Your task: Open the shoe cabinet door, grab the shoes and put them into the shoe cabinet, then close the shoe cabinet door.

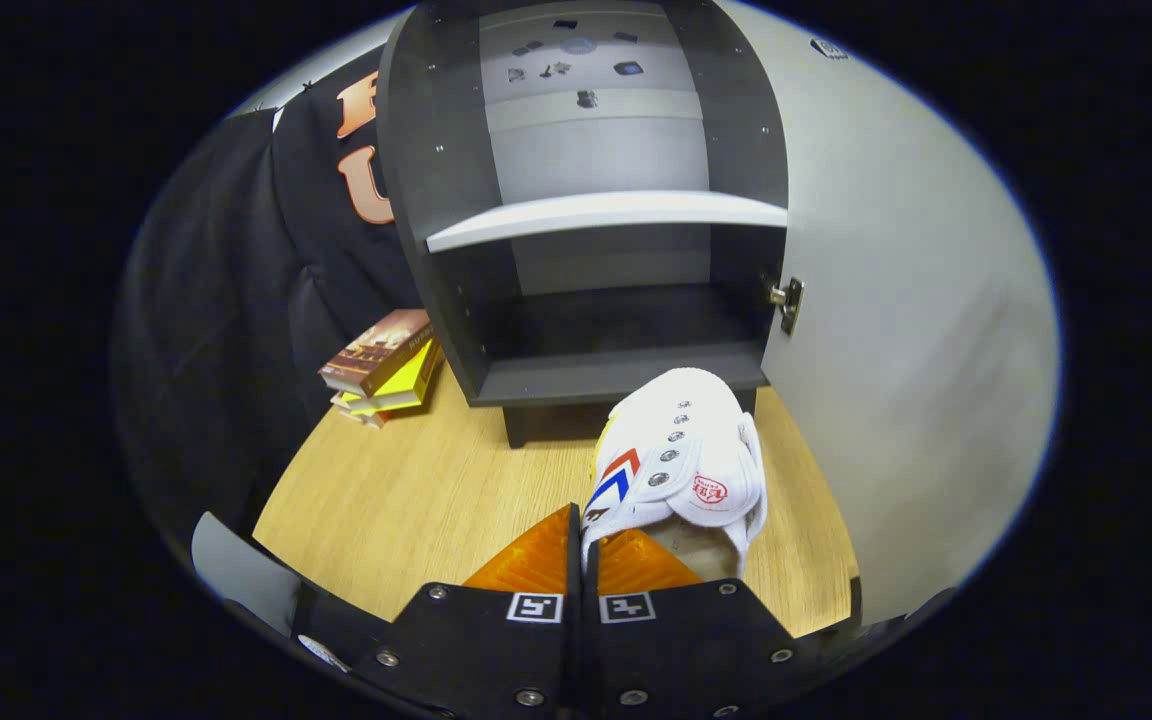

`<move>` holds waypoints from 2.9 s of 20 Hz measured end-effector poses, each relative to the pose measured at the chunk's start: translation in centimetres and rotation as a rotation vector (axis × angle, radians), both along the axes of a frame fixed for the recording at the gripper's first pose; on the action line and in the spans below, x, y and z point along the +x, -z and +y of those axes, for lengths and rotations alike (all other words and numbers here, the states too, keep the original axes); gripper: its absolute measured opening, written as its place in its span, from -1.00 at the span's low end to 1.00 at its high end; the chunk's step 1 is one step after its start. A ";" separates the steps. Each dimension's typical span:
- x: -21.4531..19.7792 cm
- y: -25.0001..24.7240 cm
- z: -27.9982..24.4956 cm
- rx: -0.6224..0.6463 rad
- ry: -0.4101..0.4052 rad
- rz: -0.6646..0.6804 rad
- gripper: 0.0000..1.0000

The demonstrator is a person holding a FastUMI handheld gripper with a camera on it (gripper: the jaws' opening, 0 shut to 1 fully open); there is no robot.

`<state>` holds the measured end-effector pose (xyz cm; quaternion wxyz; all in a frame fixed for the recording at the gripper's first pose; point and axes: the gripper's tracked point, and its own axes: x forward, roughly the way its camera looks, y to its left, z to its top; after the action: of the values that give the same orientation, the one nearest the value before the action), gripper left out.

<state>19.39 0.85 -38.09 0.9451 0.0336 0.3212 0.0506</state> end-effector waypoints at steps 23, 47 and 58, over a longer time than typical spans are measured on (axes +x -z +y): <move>22.3 -14.2 2.5 -0.077 -0.119 -0.224 -1.00; 31.2 -12.9 2.6 -0.081 -0.107 -0.202 -0.36; 25.2 -15.4 4.1 -0.116 -0.140 -0.252 0.41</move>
<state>44.54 4.96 -22.71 0.9724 -0.0501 0.2038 0.1015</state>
